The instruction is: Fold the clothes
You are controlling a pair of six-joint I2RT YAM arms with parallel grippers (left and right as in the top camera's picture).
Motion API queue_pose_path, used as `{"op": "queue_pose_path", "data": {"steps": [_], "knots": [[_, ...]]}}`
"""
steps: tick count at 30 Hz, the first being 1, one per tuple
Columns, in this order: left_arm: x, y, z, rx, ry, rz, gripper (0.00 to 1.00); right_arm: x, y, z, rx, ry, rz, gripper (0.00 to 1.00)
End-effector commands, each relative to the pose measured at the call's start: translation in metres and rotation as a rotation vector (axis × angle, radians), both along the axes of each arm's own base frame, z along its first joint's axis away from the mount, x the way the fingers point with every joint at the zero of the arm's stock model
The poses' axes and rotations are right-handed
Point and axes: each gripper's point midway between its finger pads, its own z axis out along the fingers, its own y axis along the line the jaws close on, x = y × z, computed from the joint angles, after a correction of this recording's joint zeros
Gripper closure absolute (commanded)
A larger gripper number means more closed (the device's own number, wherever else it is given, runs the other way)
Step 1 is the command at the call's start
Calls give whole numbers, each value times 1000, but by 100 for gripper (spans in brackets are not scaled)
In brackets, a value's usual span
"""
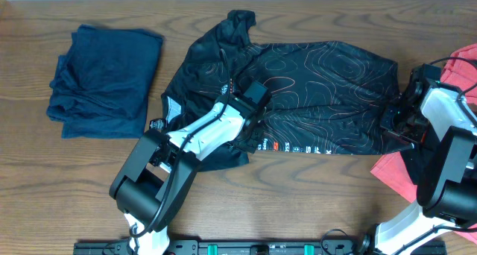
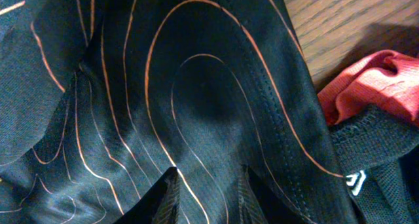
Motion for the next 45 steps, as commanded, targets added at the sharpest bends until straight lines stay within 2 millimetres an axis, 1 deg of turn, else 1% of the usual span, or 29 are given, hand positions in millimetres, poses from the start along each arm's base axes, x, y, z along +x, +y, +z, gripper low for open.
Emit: {"op": "queue_pose_path", "data": {"steps": [1, 3, 6, 8, 10, 12, 13, 15, 17, 18, 21, 26, 27, 28, 29, 30, 31, 32, 35, 37, 40, 44, 45], "knots": [[-2, 10, -9, 56, 17, -4, 89, -2, 1, -2, -8, 10, 11, 72], [-1, 10, -8, 58, 14, -3, 94, -1, 1, -2, -8, 10, 11, 72], [6, 10, 3, 60, -16, 0, 94, -2, 1, -2, -8, 10, 11, 73], [21, 13, 20, 72, -82, 2, 94, -2, 1, -2, -8, 10, 10, 73], [41, 17, 42, 78, -172, 22, 94, -2, 1, -2, -7, 12, 10, 73], [65, 20, 69, 64, -284, 59, 94, -2, 1, -2, -7, 13, 10, 73], [81, 19, 84, 31, -348, 81, 94, -2, 1, -2, -7, 12, 10, 73], [100, 15, 103, -31, -426, 111, 94, -2, 1, -2, -7, 12, 10, 73], [117, 7, 115, -117, -482, 128, 94, -2, 1, -2, -7, 13, 10, 73], [122, 0, 118, -160, -491, 126, 94, -2, 1, -2, -7, 13, 10, 73], [126, -15, 117, -245, -477, 119, 93, -3, 2, -2, -6, 14, 10, 73], [126, -18, 102, -240, -449, 131, 93, -3, 2, -2, -6, 17, 10, 73], [125, -18, 101, -238, -445, 131, 92, -3, 2, -2, -6, 17, 10, 73], [125, -17, 100, -237, -443, 130, 86, -3, 2, -2, -6, 17, 10, 73], [125, -18, 100, -237, -443, 130, 68, -3, 2, -2, -6, 17, 10, 73], [125, -18, 100, -237, -444, 131, 53, -3, 2, -2, -6, 17, 10, 74], [125, -17, 100, -237, -444, 131, 41, -3, 2, -2, -6, 17, 10, 74], [125, -17, 100, -236, -444, 130, 34, -3, 2, -2, -6, 17, 10, 74], [124, -14, 99, -218, -439, 105, 29, -3, 2, -2, -6, 16, 10, 74], [124, 0, 98, -169, -442, 123, 28, -2, 1, -2, -8, 13, 10, 73], [124, 28, 95, -83, -429, 170, 28, -2, 1, -2, -9, 10, 10, 73], [111, 73, 82, -12, -321, 318, 28, -1, -1, -2, -16, 8, 7, 73], [108, 84, 79, 3, -296, 361, 30, -1, -2, -2, -21, 9, 7, 73]]}}
